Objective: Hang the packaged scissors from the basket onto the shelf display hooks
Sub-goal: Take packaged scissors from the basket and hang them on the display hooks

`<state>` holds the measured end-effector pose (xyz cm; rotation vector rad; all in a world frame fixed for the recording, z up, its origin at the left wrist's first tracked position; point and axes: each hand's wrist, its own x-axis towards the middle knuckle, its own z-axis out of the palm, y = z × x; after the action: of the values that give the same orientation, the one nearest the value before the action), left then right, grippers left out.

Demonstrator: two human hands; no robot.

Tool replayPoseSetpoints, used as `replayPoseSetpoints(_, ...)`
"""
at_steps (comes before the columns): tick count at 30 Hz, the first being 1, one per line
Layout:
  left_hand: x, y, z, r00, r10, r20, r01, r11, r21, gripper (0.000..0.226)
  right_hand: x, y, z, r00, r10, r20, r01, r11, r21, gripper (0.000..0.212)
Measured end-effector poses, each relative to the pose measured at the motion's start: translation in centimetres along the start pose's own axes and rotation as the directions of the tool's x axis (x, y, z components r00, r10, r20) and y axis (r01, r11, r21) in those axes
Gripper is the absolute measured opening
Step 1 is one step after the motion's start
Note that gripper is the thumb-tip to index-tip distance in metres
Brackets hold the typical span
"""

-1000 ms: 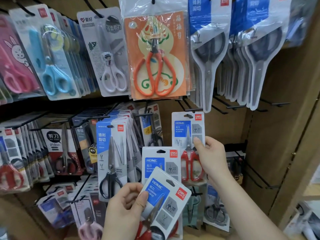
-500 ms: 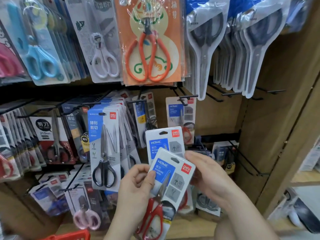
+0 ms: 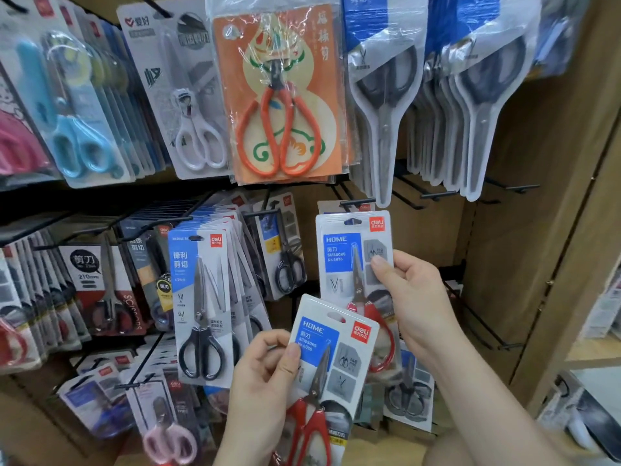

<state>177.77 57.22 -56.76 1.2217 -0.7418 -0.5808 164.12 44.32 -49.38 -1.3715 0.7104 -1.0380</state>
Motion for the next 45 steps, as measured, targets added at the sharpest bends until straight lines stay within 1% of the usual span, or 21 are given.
replayPoseSetpoints(2,-0.1,-0.2,0.1,1.000,-0.002,0.009,0.002,1.000,0.014,0.007,0.3,0.0,0.3,0.999,-0.009,-0.034,0.010,1.000,0.015,0.017)
replayPoseSetpoints(5,-0.2,-0.2,0.3,0.999,-0.014,0.036,0.014,1.000,0.008,0.006,0.8,0.2,0.2,0.997,-0.017,-0.073,0.019,1.000,0.019,0.016)
replayPoseSetpoints(9,-0.3,-0.1,0.9,0.996,-0.032,0.079,0.033,0.999,-0.012,0.026,1.4,0.4,0.0,0.997,-0.002,-0.082,0.001,1.000,-0.011,0.014)
replayPoseSetpoints(10,-0.3,-0.1,1.0,0.997,-0.036,0.074,0.037,0.999,-0.012,0.026,1.7,0.5,0.1,0.997,0.004,-0.076,-0.006,1.000,-0.022,0.014)
replayPoseSetpoints(14,-0.1,-0.4,1.2,0.998,-0.050,0.036,0.052,0.998,-0.034,0.006,3.6,0.8,0.5,0.996,0.036,-0.083,-0.041,0.998,-0.050,0.015)
replayPoseSetpoints(19,0.0,-0.5,1.0,0.998,-0.061,0.021,0.062,0.998,-0.034,0.004,6.7,1.8,1.4,0.985,0.109,-0.131,-0.121,0.989,-0.082,0.017)
replayPoseSetpoints(21,0.0,-0.5,1.1,0.997,-0.073,0.021,0.073,0.997,-0.030,0.004,7.4,2.6,1.4,0.983,0.071,-0.168,-0.109,0.966,-0.233,0.026)
replayPoseSetpoints(23,0.0,-0.5,1.1,0.997,-0.078,0.017,0.078,0.997,-0.028,0.005,6.5,3.0,1.1,0.970,-0.047,-0.238,-0.074,0.878,-0.474,0.039)
replayPoseSetpoints(24,0.0,-0.4,1.1,0.997,-0.077,0.011,0.078,0.997,-0.024,0.005,5.4,3.1,0.8,0.961,-0.107,-0.253,-0.041,0.857,-0.514,0.041)
replayPoseSetpoints(25,0.0,-0.2,1.2,0.997,-0.076,0.003,0.077,0.997,-0.022,0.005,4.1,3.1,0.4,0.963,-0.125,-0.237,-0.006,0.876,-0.483,0.038)
replayPoseSetpoints(26,0.0,-0.1,1.3,0.997,-0.078,-0.006,0.077,0.997,-0.029,0.006,2.6,3.1,0.0,0.981,-0.074,-0.181,0.000,0.925,-0.380,0.034)
replayPoseSetpoints(27,0.1,0.1,1.5,0.996,-0.082,-0.018,0.081,0.995,-0.052,0.006,1.0,3.1,-0.4,0.997,0.032,-0.067,-0.047,0.967,-0.250,0.034)
replayPoseSetpoints(28,0.3,0.4,1.7,0.995,-0.092,-0.031,0.089,0.992,-0.091,0.006,-0.5,3.0,-0.7,0.983,0.160,0.095,-0.144,0.977,-0.155,0.040)
replayPoseSetpoints(29,0.4,0.6,2.0,0.994,-0.101,-0.042,0.095,0.988,-0.121,0.006,-1.9,3.1,-0.9,0.938,0.239,0.250,-0.216,0.969,-0.117,0.044)
replayPoseSetpoints(30,0.7,0.9,2.3,0.993,-0.104,-0.053,0.097,0.987,-0.128,0.006,-2.9,3.3,-1.0,0.904,0.255,0.343,-0.235,0.967,-0.099,0.043)
replayPoseSetpoints(31,0.9,1.1,2.6,0.993,-0.099,-0.060,0.091,0.989,-0.119,0.006,-3.4,3.5,-0.9,0.902,0.240,0.360,-0.233,0.970,-0.064,0.039)
replayPoseSetpoints(32,1.0,1.4,2.9,0.994,-0.086,-0.060,0.079,0.990,-0.116,0.005,-3.6,3.5,-0.8,0.924,0.214,0.317,-0.221,0.975,-0.016,0.036)
replayPoseSetpoints(34,1.1,2.2,3.5,0.998,-0.052,-0.029,0.048,0.990,-0.130,0.011,-3.2,3.1,-0.5,0.976,0.159,0.148,-0.173,0.981,0.087,0.027)
replayPoseSetpoints(37,1.0,2.8,4.0,0.992,-0.029,0.123,0.044,0.992,-0.119,0.028,-2.0,1.5,-0.2,0.997,0.069,-0.021,-0.066,0.991,0.117,0.023)
replayPoseSetpoints(41,0.5,2.3,3.7,0.957,-0.060,0.285,0.063,0.998,-0.001,0.042,0.1,-0.3,0.0,0.993,-0.013,-0.113,0.024,0.995,0.094,0.024)
replayPoseSetpoints(45,0.1,1.3,2.9,0.943,-0.117,0.311,0.059,0.980,0.190,0.041,1.8,-1.1,0.4,0.986,-0.025,-0.163,0.038,0.996,0.076,0.029)
